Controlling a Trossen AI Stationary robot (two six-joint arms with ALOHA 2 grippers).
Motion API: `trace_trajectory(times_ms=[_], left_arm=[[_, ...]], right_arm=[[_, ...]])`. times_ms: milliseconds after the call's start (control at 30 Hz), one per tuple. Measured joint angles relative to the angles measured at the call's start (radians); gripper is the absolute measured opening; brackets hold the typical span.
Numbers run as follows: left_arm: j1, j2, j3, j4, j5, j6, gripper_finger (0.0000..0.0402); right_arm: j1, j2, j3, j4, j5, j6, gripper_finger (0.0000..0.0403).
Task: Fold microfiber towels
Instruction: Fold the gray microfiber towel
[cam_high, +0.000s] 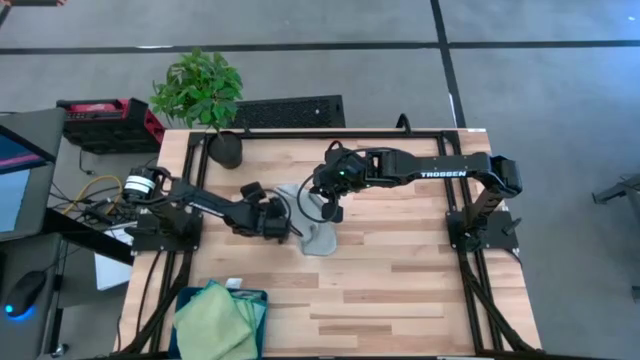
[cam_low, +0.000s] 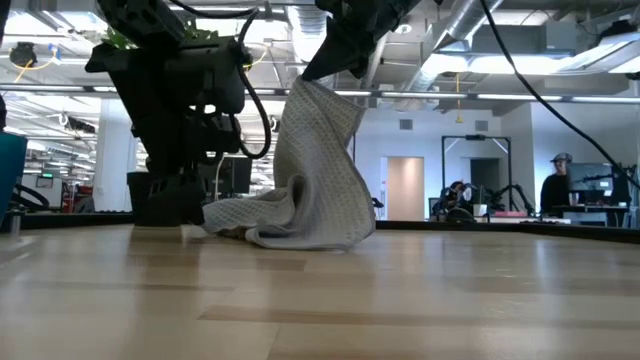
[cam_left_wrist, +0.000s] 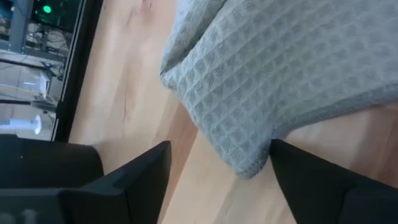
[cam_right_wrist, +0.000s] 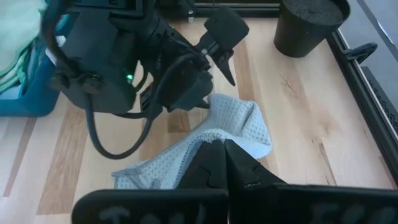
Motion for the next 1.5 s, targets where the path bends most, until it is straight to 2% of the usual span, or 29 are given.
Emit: trace_trajectory(times_ms=[100, 233, 367, 633, 767, 933, 1200, 1300, 1500], left_arm=[[0.016, 0.000, 0.000, 0.010, 0.052, 0.021, 0.0238], [0.024, 0.000, 0.000, 0.012, 0.193, 0.070, 0.0211], [0.025, -0.002, 0.017, -0.003, 0.280, 0.081, 0.0177], [0.017, -0.002, 0.171, -0.008, 0.551, 0.136, 0.0112], [0.008, -0.002, 0.240, -0.011, 0.573, 0.157, 0.0078], [0.009, -0.002, 0.290, -0.020, 0.576, 0.171, 0.0010], [0.009, 0.035, 0.305, 0.040, 0.630, 0.156, 0.0019], [0.010, 0.058, 0.304, 0.056, 0.665, 0.194, 0.0026], [0.009, 0.083, 0.304, 0.134, 0.664, 0.288, 0.0056]], right_arm=[[0.000, 0.000, 0.000, 0.000, 0.000, 0.000, 0.0002], [0.000, 0.000, 0.000, 0.000, 0.000, 0.000, 0.0002], [-0.004, 0.000, 0.000, 0.000, -0.001, 0.000, 0.0002], [-0.038, 0.000, 0.000, -0.014, -0.006, 0.079, 0.0002], [-0.053, 0.000, 0.000, -0.043, -0.005, 0.080, 0.0002], [-0.064, -0.004, -0.001, -0.072, -0.006, 0.080, 0.0002], [-0.084, -0.039, -0.001, -0.079, -0.004, 0.079, 0.0002], [-0.084, -0.039, -0.001, -0.092, -0.004, 0.079, 0.0002], [-0.084, -0.043, -0.001, -0.093, -0.004, 0.079, 0.0002]])
